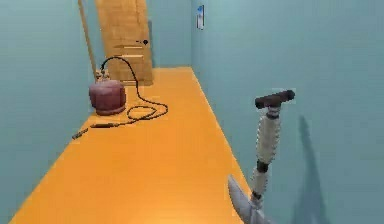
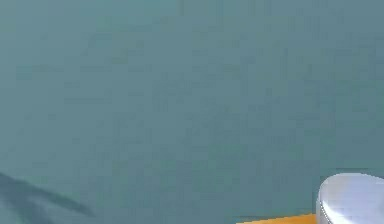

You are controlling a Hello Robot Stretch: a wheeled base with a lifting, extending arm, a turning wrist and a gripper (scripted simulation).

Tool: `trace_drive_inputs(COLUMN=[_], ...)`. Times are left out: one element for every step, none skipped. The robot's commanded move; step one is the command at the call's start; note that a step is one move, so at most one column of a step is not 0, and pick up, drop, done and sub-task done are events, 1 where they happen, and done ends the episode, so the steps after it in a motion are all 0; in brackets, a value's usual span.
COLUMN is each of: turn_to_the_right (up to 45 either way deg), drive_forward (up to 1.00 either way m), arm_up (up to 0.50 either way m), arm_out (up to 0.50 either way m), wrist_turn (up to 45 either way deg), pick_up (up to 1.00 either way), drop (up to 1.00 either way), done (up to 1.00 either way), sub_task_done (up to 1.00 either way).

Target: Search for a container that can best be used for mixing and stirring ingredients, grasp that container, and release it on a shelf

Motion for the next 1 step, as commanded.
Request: trace_drive_inputs(turn_to_the_right=[0.0], drive_forward=[1.00], arm_up=[0.00], arm_out=[0.00], wrist_turn=[0.0], pick_up=[0.00], drop=[0.00], done=[0.00], sub_task_done=[0.00])
